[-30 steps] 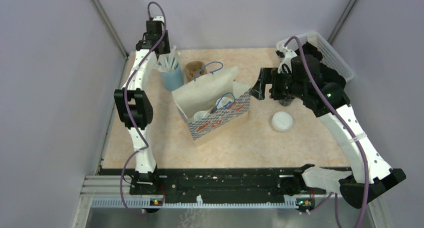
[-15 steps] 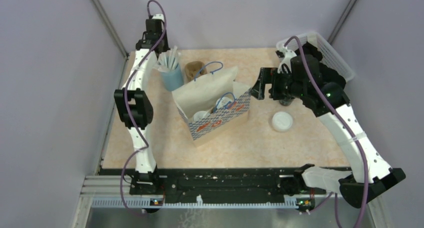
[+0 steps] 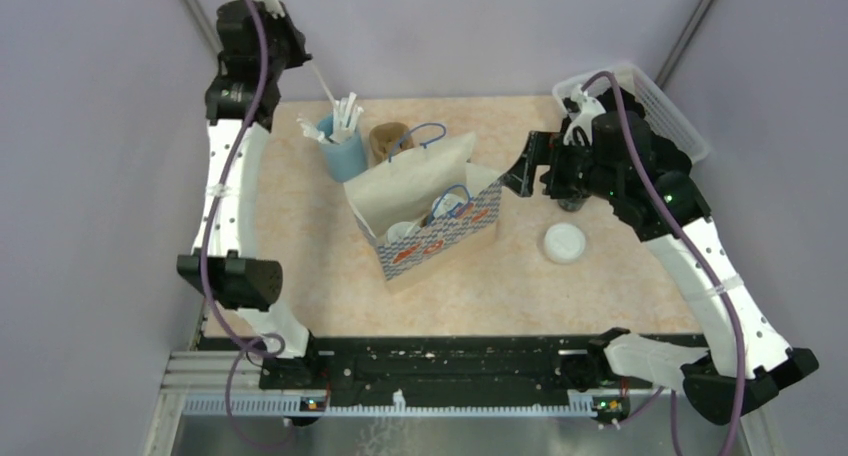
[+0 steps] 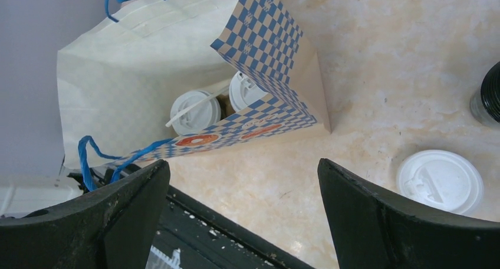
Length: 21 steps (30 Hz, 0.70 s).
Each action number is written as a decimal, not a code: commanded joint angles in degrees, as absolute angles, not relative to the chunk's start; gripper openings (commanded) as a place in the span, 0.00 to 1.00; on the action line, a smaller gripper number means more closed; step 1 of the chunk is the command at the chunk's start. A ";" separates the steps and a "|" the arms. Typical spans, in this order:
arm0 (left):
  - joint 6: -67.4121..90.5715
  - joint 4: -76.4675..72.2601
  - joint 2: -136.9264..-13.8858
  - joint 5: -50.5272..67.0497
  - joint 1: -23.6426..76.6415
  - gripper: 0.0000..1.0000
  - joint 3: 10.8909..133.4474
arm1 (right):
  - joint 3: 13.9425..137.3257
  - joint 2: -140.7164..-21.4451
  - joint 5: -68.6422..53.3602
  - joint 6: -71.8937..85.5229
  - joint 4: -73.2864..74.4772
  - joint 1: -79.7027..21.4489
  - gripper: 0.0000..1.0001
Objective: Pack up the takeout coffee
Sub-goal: Pick up the straw from the storage cup, then place the straw in the takeout bag.
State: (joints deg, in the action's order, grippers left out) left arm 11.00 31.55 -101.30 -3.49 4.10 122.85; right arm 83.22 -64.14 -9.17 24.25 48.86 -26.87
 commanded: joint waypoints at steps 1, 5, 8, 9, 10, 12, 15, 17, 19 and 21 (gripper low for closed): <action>18.54 29.43 -89.94 3.01 3.96 0.03 120.53 | 83.27 -61.87 -7.51 25.04 47.22 -26.34 0.96; 23.22 29.26 -80.26 4.19 4.09 0.00 117.35 | 82.69 -60.38 -6.69 26.16 45.80 -26.30 0.96; 30.18 27.75 -72.54 6.40 4.55 0.00 111.87 | 80.89 -58.52 -6.07 27.76 44.27 -26.35 0.96; 31.63 25.75 -69.95 8.04 4.80 0.00 109.73 | 80.44 -57.95 -6.18 28.30 43.81 -26.37 0.96; 32.86 22.70 -67.81 10.16 5.24 0.00 107.33 | 80.13 -57.64 -6.37 28.75 43.43 -26.34 0.96; 33.25 12.26 -63.55 18.54 6.48 0.00 100.25 | 79.70 -57.04 -6.59 29.33 43.17 -26.33 0.96; 32.94 0.25 -58.33 26.13 7.96 0.00 90.36 | 79.72 -56.05 -5.93 29.63 43.57 -26.31 0.96; 33.07 -7.95 -55.29 28.84 8.36 0.00 83.42 | 79.73 -54.86 -5.21 29.92 44.10 -26.37 0.96; 33.66 -13.95 -53.73 29.24 8.90 0.00 77.83 | 79.36 -53.47 -4.60 30.33 44.50 -26.34 0.96; 34.29 -18.82 -53.67 30.83 9.93 0.00 73.61 | 78.95 -52.13 -4.28 30.72 45.17 -26.29 0.96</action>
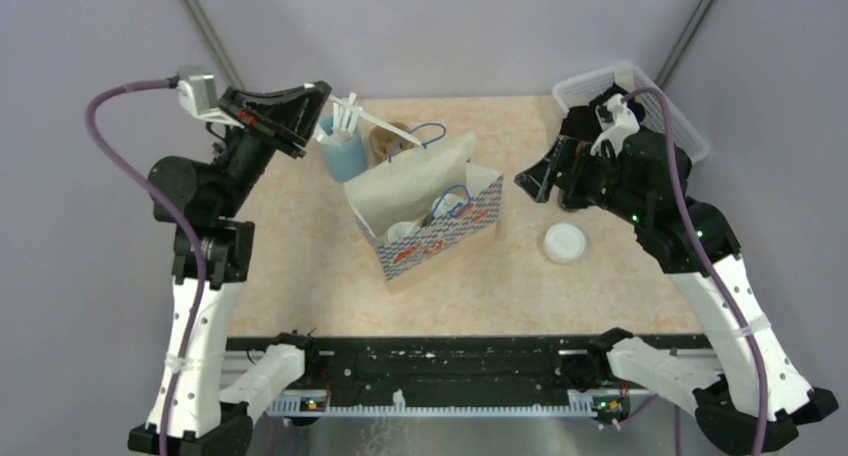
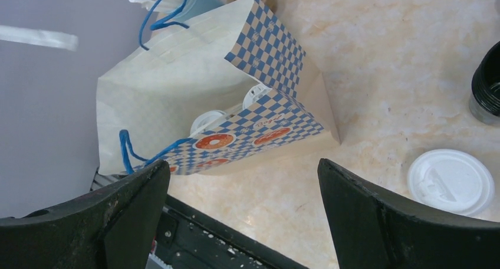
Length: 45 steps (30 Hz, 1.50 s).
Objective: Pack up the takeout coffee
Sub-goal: Place the straw in the takeout bag, then reset both arms
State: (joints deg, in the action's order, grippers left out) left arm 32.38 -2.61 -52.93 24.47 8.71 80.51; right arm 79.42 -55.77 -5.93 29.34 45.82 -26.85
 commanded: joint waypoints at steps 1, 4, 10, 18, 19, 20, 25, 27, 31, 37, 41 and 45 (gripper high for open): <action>34.29 -21.15 -53.89 31.85 10.70 0.00 71.65 | 78.81 -51.57 -4.13 30.84 45.59 -26.30 0.96; 32.47 -26.84 -53.99 31.37 13.27 0.00 63.94 | 78.41 -50.24 -3.32 31.07 46.81 -26.35 0.96; 26.84 -33.82 -55.86 29.11 14.41 0.26 50.38 | 75.51 -47.50 -2.72 31.67 46.81 -26.29 0.96; 25.74 -4.04 -42.56 12.13 14.32 0.99 54.71 | 74.93 -46.74 -2.95 32.39 47.59 -26.32 0.96; 27.73 2.27 -41.83 11.33 14.33 0.99 57.61 | 75.12 -46.87 -3.03 32.46 47.67 -26.31 0.96; 28.71 7.78 -41.56 10.86 14.30 0.99 60.55 | 75.45 -47.03 -3.26 32.58 47.78 -26.33 0.96; 30.65 29.05 -43.54 7.42 14.31 0.99 74.85 | 80.07 -48.26 -3.62 32.46 48.27 -26.34 0.99; 28.34 31.64 -44.20 7.52 14.26 0.99 80.83 | 83.03 -48.66 -2.20 32.70 49.46 -26.35 0.99; 23.64 31.15 -45.28 6.77 14.32 0.99 89.70 | 90.18 -49.81 -0.28 32.47 52.01 -26.32 0.99; 17.90 31.82 -48.52 5.03 14.30 0.99 100.87 | 100.18 -50.77 3.02 31.98 54.76 -26.32 0.99; 15.83 32.30 -49.33 3.61 14.27 0.99 104.24 | 104.34 -51.41 3.76 30.59 55.50 -26.33 0.99; 15.67 32.43 -49.66 4.31 14.28 0.99 104.43 | 105.13 -51.28 7.92 29.41 57.19 -26.36 0.99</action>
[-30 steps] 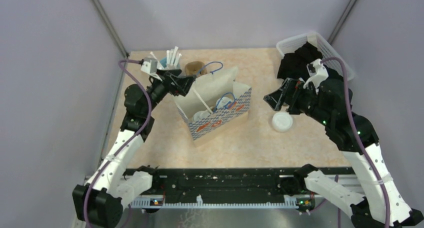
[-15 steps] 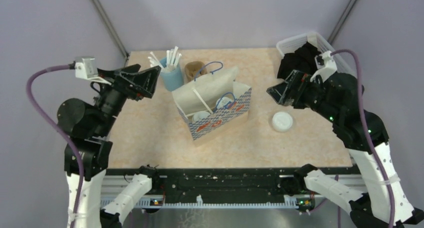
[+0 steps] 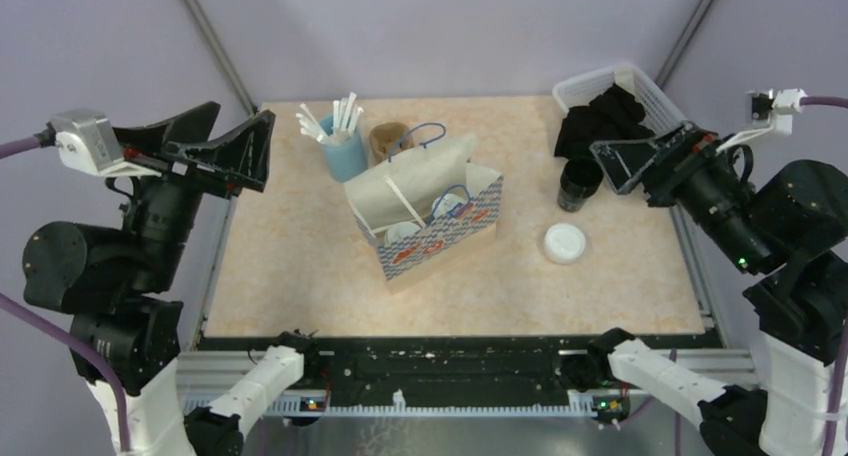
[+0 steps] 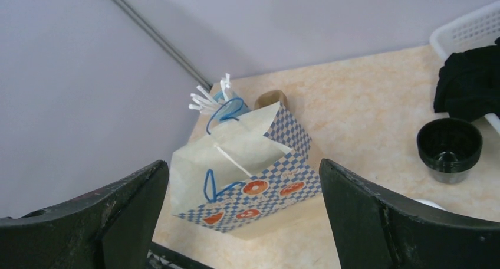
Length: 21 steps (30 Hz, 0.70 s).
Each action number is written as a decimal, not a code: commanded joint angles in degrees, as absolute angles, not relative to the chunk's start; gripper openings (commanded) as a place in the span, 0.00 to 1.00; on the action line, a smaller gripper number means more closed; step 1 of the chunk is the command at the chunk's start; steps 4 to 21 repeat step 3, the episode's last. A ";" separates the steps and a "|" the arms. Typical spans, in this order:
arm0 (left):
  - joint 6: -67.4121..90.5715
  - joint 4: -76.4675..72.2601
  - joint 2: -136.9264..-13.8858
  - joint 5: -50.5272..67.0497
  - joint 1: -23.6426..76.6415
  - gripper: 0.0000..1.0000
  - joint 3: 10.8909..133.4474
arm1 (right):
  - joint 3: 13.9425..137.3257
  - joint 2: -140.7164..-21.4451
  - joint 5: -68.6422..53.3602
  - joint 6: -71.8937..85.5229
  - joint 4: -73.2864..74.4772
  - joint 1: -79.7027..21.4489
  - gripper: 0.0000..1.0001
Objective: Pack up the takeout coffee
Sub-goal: Reset both arms
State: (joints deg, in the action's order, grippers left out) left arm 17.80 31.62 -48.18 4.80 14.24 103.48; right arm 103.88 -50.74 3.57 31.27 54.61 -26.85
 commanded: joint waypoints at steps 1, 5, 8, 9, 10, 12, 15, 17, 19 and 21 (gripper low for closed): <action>15.91 32.56 -49.72 4.49 14.27 0.99 104.54 | 104.25 -50.57 7.82 28.83 56.33 -26.37 0.99; 16.08 32.16 -49.93 5.09 14.32 0.99 104.55 | 105.28 -51.36 9.31 29.50 58.60 -26.37 0.99; 16.08 32.16 -49.93 5.09 14.32 0.99 104.55 | 105.28 -51.36 9.31 29.50 58.60 -26.37 0.99; 16.08 32.16 -49.93 5.09 14.32 0.99 104.55 | 105.28 -51.36 9.31 29.50 58.60 -26.37 0.99; 16.08 32.16 -49.93 5.09 14.32 0.99 104.55 | 105.28 -51.36 9.31 29.50 58.60 -26.37 0.99; 16.08 32.16 -49.93 5.09 14.32 0.99 104.55 | 105.28 -51.36 9.31 29.50 58.60 -26.37 0.99; 16.08 32.16 -49.93 5.09 14.32 0.99 104.55 | 105.28 -51.36 9.31 29.50 58.60 -26.37 0.99; 16.08 32.16 -49.93 5.09 14.32 0.99 104.55 | 105.28 -51.36 9.31 29.50 58.60 -26.37 0.99; 16.08 32.16 -49.93 5.09 14.32 0.99 104.55 | 105.28 -51.36 9.31 29.50 58.60 -26.37 0.99; 16.08 32.16 -49.93 5.09 14.32 0.99 104.55 | 105.28 -51.36 9.31 29.50 58.60 -26.37 0.99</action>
